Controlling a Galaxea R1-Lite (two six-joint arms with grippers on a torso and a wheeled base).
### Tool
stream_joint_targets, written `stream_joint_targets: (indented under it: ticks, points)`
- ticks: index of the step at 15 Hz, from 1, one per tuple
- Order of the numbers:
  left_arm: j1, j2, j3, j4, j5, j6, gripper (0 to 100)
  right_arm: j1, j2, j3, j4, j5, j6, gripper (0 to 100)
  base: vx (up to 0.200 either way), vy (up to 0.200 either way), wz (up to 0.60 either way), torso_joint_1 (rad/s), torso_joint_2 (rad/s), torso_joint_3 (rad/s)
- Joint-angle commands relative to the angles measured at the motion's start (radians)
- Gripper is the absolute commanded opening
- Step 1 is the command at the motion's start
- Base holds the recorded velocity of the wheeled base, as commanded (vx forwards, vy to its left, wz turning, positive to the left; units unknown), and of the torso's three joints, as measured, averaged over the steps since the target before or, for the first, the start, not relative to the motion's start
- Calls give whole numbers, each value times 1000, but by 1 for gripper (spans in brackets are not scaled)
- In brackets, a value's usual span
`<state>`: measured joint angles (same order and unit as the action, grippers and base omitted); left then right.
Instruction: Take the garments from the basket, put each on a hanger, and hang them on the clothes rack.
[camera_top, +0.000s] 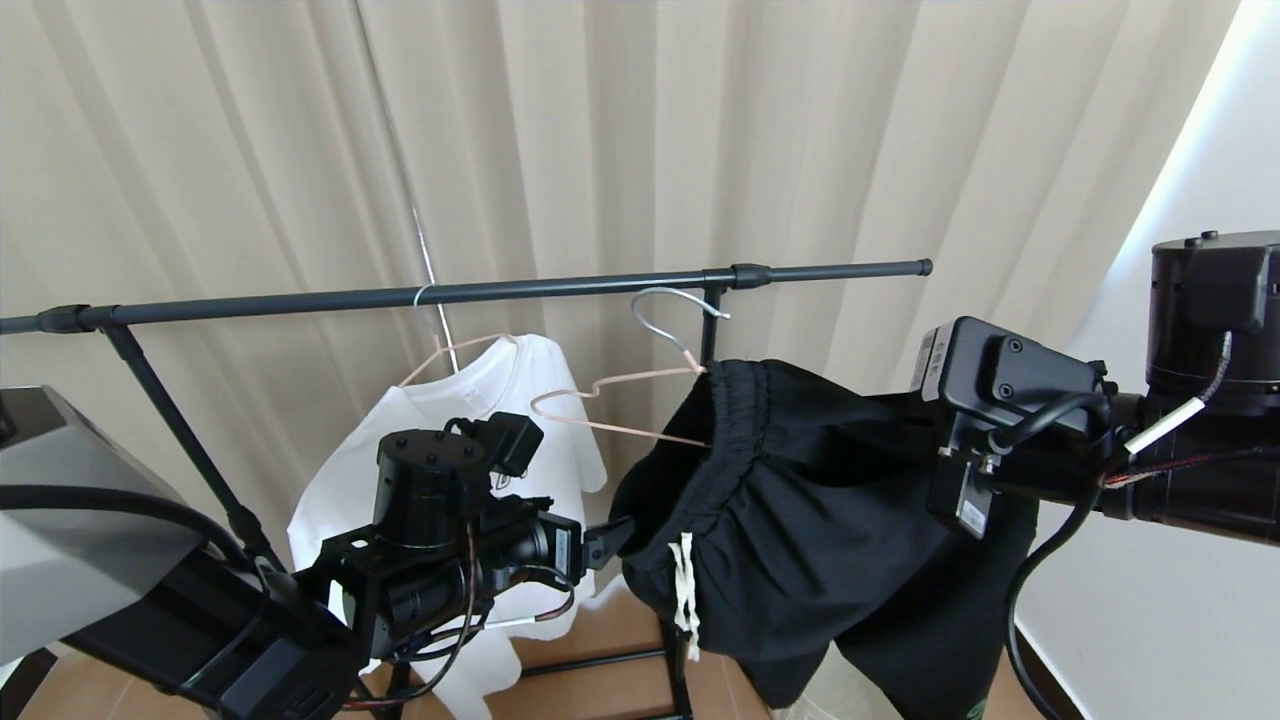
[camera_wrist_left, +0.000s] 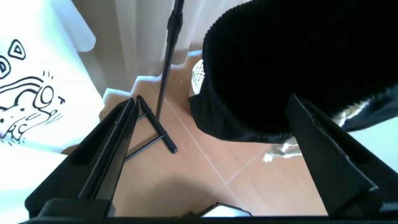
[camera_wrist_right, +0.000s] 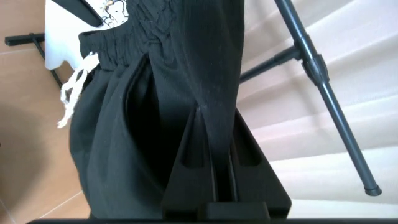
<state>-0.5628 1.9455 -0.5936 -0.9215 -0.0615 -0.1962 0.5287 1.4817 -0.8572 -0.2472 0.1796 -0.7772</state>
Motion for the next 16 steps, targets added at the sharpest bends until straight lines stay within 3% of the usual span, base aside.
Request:
stream_joint_targets:
  ticks: [1,8,9,16]
  points:
    - [-5,13,0,0,0,0,100,17,-27,4,0,-2,1,0,0,0,0,0,0,0]
    - [-22,50,-2,-7,23,0,100,48,-70,4,3,-2,1,0,0,0,0,0,0,0]
    - [-25,52,0,-7,31,0,0,53,-75,6,5,-2,3,0,0,0,0,0,0,0]
    - [-20,-4,5,-8,48,3,0,16,-92,90,-3,5,53,0,0,0,0,0,0,0]
